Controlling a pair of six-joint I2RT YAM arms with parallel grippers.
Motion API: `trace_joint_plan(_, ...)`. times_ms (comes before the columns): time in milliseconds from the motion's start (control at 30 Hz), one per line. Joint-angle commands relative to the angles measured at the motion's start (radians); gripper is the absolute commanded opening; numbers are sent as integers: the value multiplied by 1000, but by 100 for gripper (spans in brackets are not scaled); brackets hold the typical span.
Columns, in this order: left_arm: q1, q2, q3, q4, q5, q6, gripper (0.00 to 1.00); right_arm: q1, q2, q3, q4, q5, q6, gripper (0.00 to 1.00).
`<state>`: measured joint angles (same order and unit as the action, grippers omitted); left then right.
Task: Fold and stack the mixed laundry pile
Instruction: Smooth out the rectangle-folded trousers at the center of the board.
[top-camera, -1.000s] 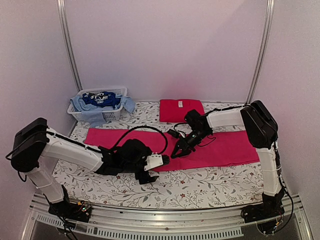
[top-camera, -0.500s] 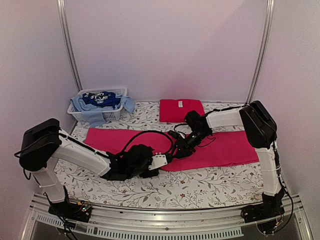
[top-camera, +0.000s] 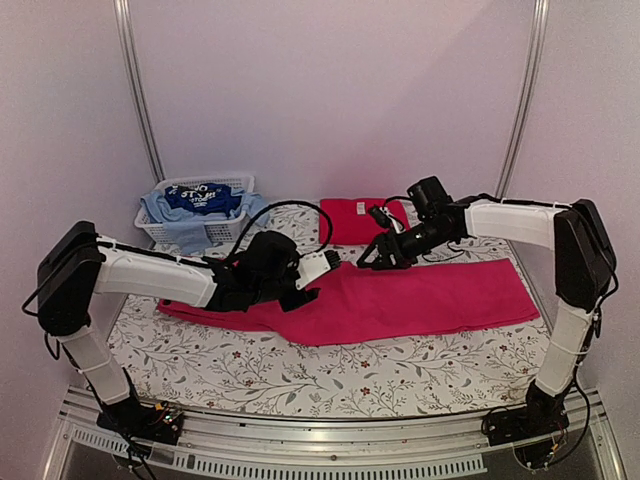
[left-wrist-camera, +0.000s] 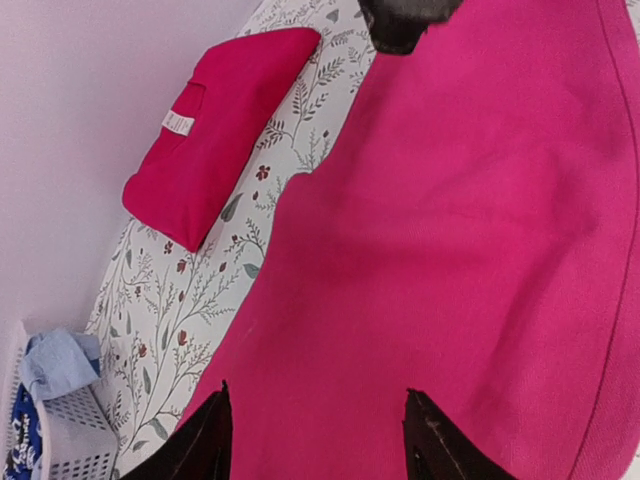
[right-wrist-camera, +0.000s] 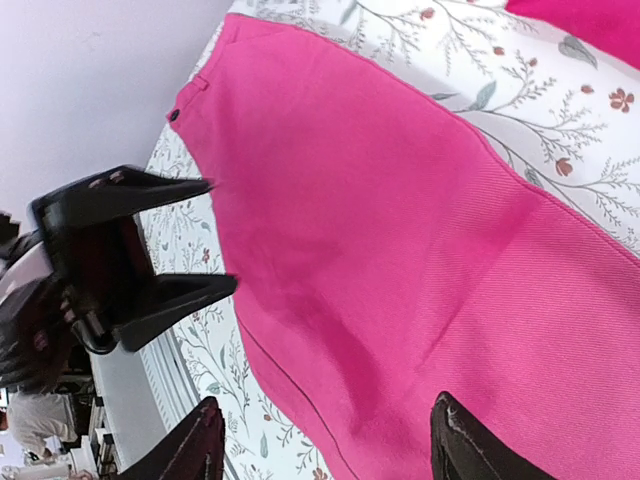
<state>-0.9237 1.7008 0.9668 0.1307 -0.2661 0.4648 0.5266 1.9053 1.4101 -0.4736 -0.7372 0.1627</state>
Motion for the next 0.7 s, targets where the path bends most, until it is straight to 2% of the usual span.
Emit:
trace_joint_plan(0, 65, 75, 47, -76, 97, -63, 57, 20, -137, -165, 172, -47, 56, 65)
trace_joint_plan(100, 83, 54, 50, -102, 153, -87, 57, 55, -192, -230, 189, -75, 50, 56)
trace_joint_plan(200, 80, -84, -54, -70, 285, -82, 70, 83, -215, -303, 202, -69, 44, 51)
trace_joint_plan(300, 57, -207, -157, -101, 321, -72, 77, 84, -233, -365, 230, -81, 77, 47)
trace_joint_plan(467, -32, -291, -262, -170, 273, -37, 86, 85, -277, -423, 242, -68, 86, 47)
trace_joint_plan(567, -95, -254, -273, -116, 186, -29, 98, 85, -293, -463, 248, -68, 84, 46)
trace_joint_plan(667, -146, -163, -252, -86, 96, -13, 100, 85, -320, -510, 285, -77, 105, 46)
